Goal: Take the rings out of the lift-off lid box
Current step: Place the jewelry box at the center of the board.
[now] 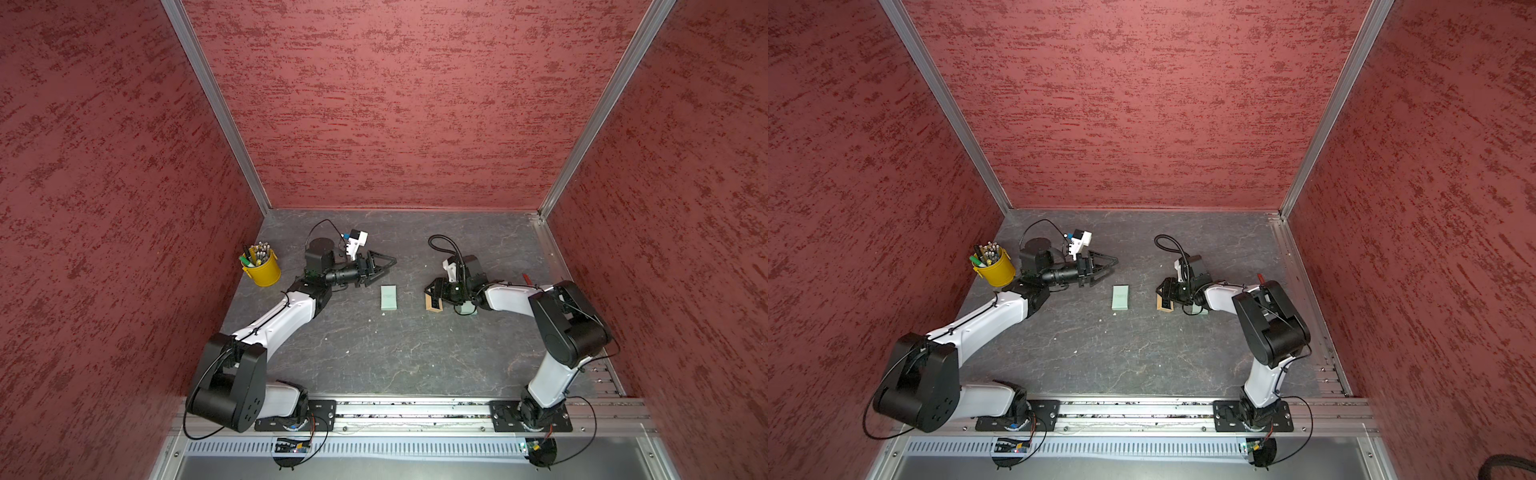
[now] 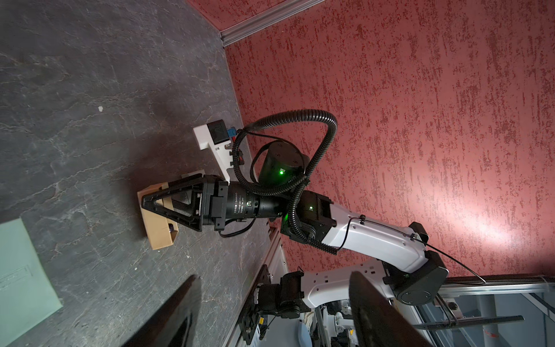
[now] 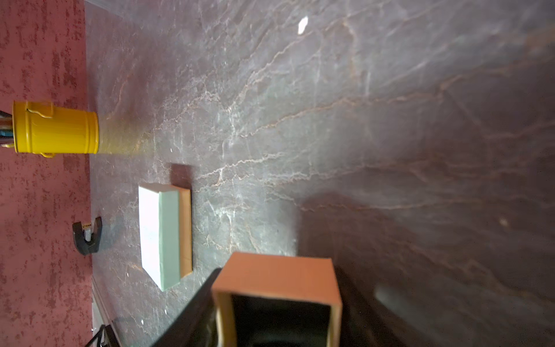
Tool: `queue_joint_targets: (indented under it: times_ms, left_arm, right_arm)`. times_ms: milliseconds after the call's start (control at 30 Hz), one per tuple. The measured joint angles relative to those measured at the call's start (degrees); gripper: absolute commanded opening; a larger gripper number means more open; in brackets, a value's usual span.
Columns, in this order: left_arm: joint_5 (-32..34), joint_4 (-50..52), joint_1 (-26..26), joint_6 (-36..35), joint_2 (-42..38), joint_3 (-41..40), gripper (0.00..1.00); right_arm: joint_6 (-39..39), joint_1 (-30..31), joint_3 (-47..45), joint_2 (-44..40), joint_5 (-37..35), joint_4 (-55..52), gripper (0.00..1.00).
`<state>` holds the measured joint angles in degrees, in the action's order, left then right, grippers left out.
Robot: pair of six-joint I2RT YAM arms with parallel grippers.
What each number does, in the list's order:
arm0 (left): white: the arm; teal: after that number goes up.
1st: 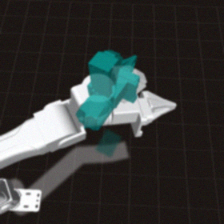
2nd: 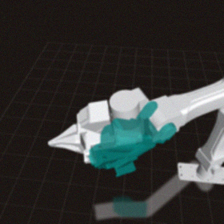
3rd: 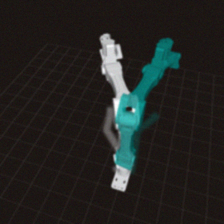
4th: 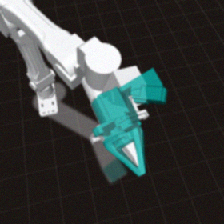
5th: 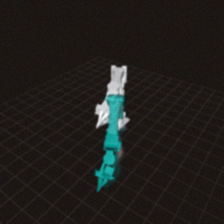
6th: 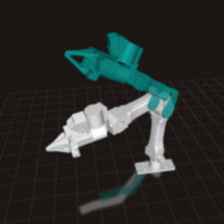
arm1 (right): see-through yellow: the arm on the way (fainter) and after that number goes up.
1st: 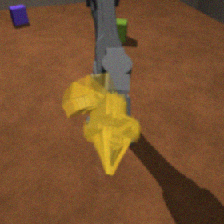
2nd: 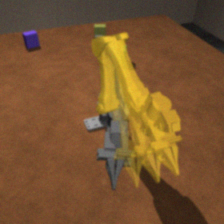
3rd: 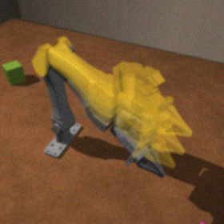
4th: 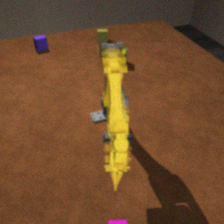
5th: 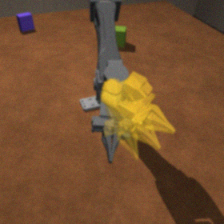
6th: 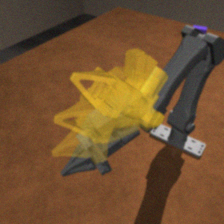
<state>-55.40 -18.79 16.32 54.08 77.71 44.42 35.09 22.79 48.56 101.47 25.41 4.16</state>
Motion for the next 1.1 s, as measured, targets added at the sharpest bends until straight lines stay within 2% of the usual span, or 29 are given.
queue_joint_targets:
  times_ms: [133,267,500,733,1100]
  left_arm:
    - [0.2,2.1,0.2,-1.3,0.0,0.0,0.78]
    - [0.7,6.3,1.4,-3.5,1.0,0.6,0.78]
    - [6.6,18.6,6.4,-9.9,3.5,6.0,0.71]
    - [11.0,22.7,10.1,-12.1,5.5,7.2,0.66]
    - [13.9,25.2,10.4,-12.6,6.6,7.2,0.65]
  right_arm:
    - [0.1,0.0,0.8,-0.6,0.1,-1.3,0.72]
    - [-2.0,0.0,3.1,-3.3,-0.6,-6.6,0.67]
    - [-8.2,0.1,4.9,-7.5,-6.9,-13.2,0.37]
    - [-10.0,0.1,-0.4,-7.8,-9.3,-14.9,0.23]
    - [-9.2,3.8,-2.7,-7.8,-7.0,-15.3,0.20]
